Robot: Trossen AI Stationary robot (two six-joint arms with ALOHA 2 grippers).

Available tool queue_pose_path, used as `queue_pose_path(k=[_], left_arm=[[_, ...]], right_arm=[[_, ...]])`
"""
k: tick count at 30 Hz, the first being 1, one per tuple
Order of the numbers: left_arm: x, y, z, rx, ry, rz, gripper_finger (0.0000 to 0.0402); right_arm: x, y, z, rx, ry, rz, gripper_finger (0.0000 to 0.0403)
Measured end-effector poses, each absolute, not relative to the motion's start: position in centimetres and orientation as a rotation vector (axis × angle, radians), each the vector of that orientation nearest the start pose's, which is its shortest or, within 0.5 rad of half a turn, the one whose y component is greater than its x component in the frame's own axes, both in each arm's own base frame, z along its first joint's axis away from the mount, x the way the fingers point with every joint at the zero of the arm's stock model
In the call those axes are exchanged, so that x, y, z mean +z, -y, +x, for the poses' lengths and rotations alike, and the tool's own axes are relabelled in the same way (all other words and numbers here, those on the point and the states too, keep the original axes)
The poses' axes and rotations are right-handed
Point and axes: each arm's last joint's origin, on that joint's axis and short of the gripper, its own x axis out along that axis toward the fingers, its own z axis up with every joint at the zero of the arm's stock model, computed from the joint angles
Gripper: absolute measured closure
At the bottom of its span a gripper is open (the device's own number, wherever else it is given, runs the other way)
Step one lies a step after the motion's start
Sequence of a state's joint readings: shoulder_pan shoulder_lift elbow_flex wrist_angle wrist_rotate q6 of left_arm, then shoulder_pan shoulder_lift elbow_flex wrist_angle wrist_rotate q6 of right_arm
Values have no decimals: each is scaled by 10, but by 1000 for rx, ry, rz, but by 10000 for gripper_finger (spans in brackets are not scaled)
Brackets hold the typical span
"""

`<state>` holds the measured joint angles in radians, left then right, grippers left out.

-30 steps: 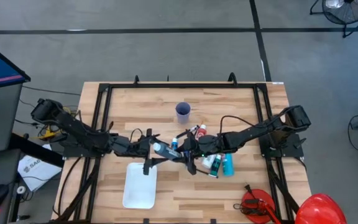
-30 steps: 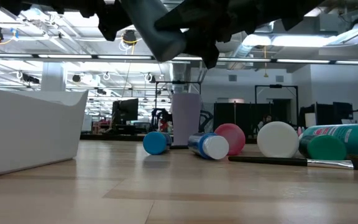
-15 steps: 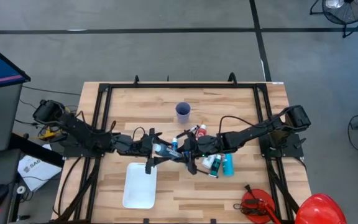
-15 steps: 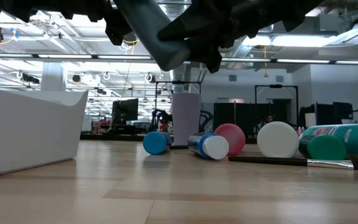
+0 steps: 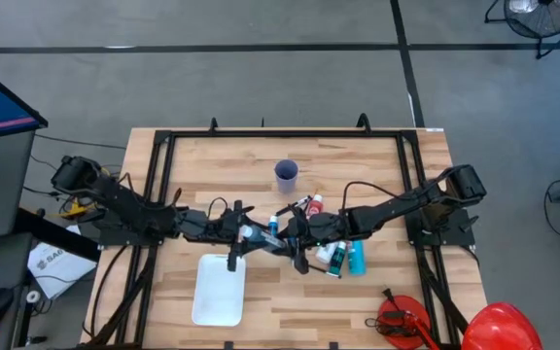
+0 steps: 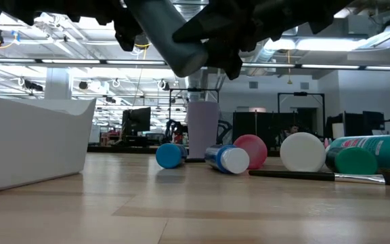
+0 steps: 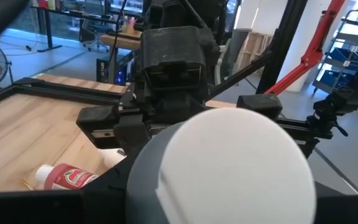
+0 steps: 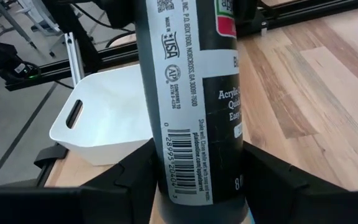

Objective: Pick & Place Paint Supplies
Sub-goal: Put the black paint bottle into the white bin

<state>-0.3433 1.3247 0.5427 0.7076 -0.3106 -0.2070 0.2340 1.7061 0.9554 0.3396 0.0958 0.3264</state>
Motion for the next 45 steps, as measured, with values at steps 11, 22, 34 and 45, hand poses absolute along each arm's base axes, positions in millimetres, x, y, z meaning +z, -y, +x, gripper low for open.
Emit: queue_pose_path(k=[11,22,34,45], left_arm=[[240,100,230,127,-282,-203,218],[273,146,210,120,-419,-251,218],[240,174,224,264,-627,-242,218],[236,175,222,281,-658,-265,218]], right_arm=[[200,-89,350,98,-492,250,140],[196,-82,349,139,-550,263,125],[193,-73,349,111,-576,265,124],[193,-73,349,111,-576,265,124]])
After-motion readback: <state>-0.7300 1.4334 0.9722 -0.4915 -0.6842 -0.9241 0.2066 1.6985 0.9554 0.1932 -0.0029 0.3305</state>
